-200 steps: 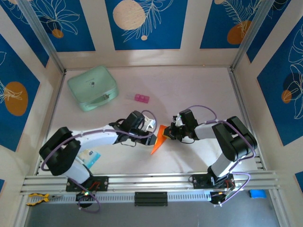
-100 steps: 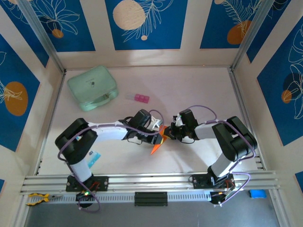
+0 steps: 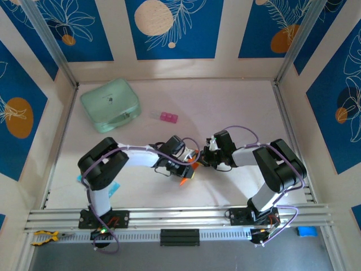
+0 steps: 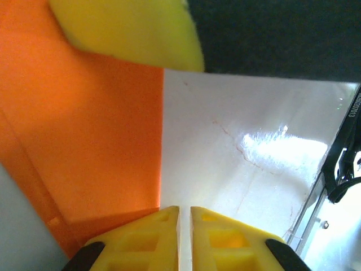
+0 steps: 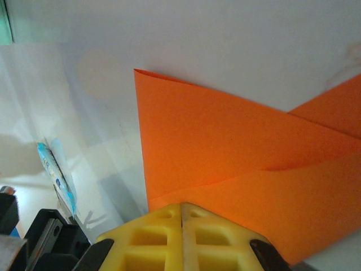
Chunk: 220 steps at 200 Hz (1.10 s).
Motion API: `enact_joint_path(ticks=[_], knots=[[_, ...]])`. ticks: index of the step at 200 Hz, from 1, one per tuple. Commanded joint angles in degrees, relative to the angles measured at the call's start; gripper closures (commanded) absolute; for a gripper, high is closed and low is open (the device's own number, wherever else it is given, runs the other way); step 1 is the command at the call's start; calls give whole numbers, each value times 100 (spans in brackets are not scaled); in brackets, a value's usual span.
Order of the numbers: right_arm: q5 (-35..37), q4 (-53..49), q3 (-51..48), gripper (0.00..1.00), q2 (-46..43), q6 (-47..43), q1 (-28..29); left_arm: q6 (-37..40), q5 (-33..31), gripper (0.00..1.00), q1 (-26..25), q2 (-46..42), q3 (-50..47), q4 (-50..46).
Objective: Fold a paper plane with a square sheet of paper (pick it up from the middle)
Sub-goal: Fold the wing for the fifth time at the center of the table.
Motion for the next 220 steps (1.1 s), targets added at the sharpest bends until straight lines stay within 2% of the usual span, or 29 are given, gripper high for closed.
enact_joint_path(ticks=[1,89,131,158,220], knots=[[726,-802,-317,95,224,-55,-106,320,-245,86,-109,-3,-167,-788],[753,-827,-332,95,229,-51,-113,367,-243,87,-190,-564,-681,-1043],[760,-842,-324,95,213,-64,-113,362,-338,90,-244,-874,-1022,-1228],[762,-852,-332,95,198,-61,-107,174,-335,92,-287,-999,-1345,-1017],[764,-830,-346,95,189,-37,-114,132,-664,98,-355,-1554,-1469,-1105]])
